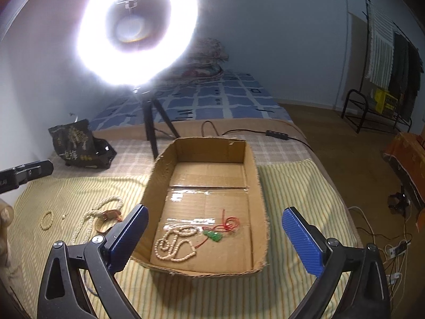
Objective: Organize jewelry
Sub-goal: 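Move the left tool to the long pearl necklace while the right moves to the brown watch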
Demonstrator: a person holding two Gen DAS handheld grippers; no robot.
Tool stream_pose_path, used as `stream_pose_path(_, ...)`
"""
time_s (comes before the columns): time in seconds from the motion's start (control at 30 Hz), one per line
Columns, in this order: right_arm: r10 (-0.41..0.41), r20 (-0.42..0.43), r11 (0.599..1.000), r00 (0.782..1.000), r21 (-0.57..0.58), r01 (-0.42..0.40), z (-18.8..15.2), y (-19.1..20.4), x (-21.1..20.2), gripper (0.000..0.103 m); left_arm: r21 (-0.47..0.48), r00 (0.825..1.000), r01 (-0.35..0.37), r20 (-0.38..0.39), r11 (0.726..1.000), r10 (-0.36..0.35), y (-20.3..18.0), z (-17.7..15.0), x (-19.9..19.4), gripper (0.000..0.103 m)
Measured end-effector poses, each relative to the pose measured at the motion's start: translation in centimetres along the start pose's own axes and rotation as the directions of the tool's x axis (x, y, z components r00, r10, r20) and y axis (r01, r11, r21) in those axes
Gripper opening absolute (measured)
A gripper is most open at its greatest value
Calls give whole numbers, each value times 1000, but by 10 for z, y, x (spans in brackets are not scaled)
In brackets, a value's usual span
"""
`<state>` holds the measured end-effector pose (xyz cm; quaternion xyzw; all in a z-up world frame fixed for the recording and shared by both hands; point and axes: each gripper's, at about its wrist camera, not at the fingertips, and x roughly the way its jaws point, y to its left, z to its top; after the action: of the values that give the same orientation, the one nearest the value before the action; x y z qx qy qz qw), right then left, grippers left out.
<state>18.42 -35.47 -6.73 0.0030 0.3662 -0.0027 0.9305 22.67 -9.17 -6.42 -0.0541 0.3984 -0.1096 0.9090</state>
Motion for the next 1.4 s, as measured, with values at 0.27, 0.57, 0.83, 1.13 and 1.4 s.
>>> stream_pose_path(0.27, 42, -8, 996, 999, -78, -43, -4, 34, -2, 102, -54, 998, -55, -36, 997, 53, 49, -9, 6, 54)
stream_pose_path(0.57, 167, -83, 984, 982, -50, -171, -2, 68, 10, 99, -92, 993, -58, -107, 994, 48, 72, -25, 24, 54)
stream_pose_path(0.83, 289, -209, 956, 934, 17, -292, -3, 102, 42, 65, -122, 982, -17, -187, 992, -7, 80, -42, 44, 54)
stream_pose_path(1.13, 301, -345, 953, 889, 70, -295, -18, 124, 91, 38, -124, 964, -12, -264, 992, -21, 91, -64, 62, 47)
stream_pose_path(1.4, 248, -383, 968, 890, 57, -245, -22, 134, 113, 35, -160, 945, 12, -321, 987, -63, 100, -76, 83, 41)
